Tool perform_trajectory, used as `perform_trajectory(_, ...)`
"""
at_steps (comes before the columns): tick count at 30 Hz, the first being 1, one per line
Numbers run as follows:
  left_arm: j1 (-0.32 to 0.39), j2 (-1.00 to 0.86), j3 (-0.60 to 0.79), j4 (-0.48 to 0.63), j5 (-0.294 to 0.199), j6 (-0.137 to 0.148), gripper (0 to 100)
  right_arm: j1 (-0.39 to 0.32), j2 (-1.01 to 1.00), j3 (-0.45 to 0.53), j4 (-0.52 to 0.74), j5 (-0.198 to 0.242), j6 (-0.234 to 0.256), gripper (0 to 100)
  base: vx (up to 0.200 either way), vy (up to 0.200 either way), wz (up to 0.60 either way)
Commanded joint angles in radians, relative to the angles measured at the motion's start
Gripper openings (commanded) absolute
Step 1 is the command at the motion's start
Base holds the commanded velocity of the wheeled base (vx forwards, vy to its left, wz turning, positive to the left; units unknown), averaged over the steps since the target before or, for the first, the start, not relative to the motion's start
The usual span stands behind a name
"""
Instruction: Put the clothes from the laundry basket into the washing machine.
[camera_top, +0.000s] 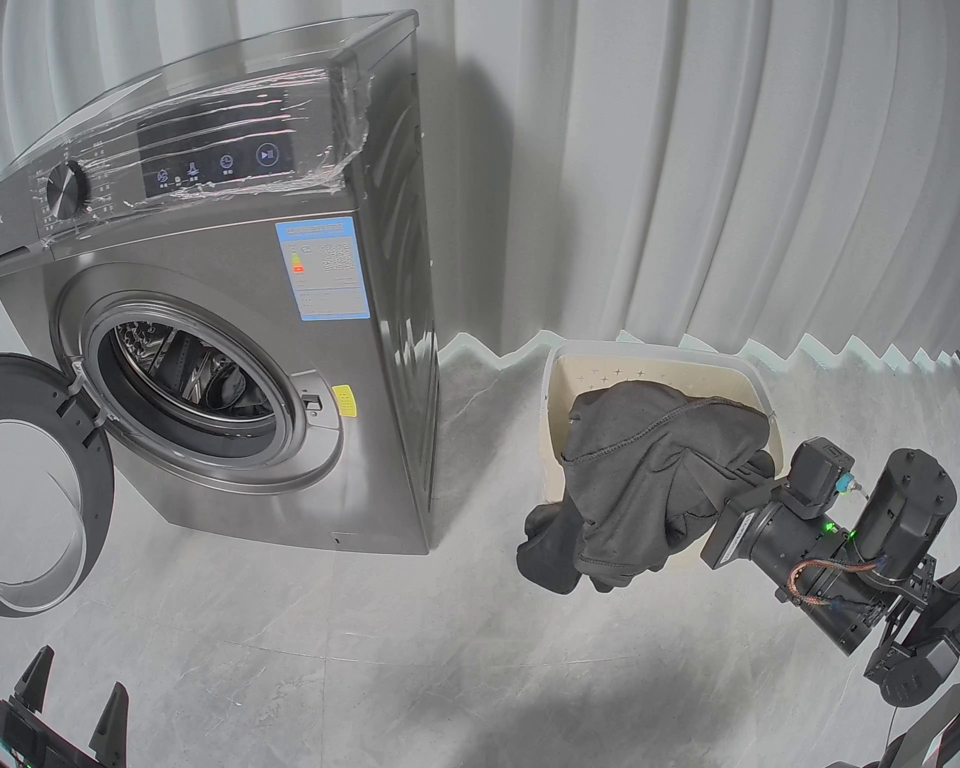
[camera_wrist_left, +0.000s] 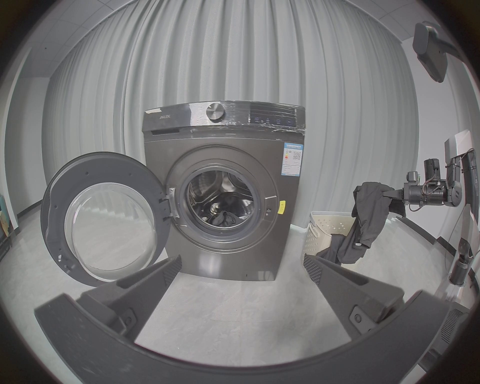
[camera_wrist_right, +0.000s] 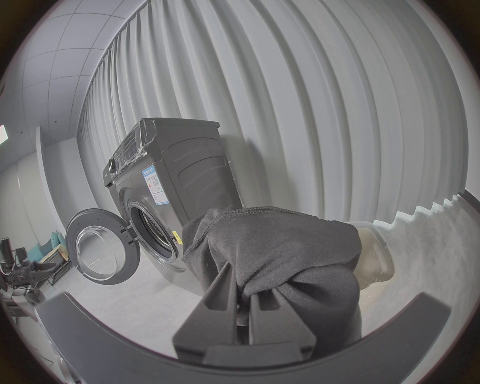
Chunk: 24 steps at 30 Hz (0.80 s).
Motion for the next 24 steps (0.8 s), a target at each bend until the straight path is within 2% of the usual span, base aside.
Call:
perform_trajectory(1,0.0,-0.016,0.016,0.0,-0.001,0.0,100,0.005,0.006,0.001,0.0,0.0,0.0,0,0.0,0.2,0.0)
perform_trajectory(7,0.0,-0.016,0.016,0.0,0.001,0.0,100,0.009,0.001,0.002,0.0,0.0,0.017,0,0.0,0.2,0.0)
perform_trajectory(16,0.0,-0.016,0.016,0.0,-0.001,0.001,100,0.011,-0.022,0.008,0.001,0.0,0.015,0,0.0,0.2,0.0)
perform_trajectory(24,0.0,-0.016,0.016,0.0,-0.001,0.0,100,0.046,-0.016,0.017,-0.002,0.002,0.018,0,0.0,0.0,0.0)
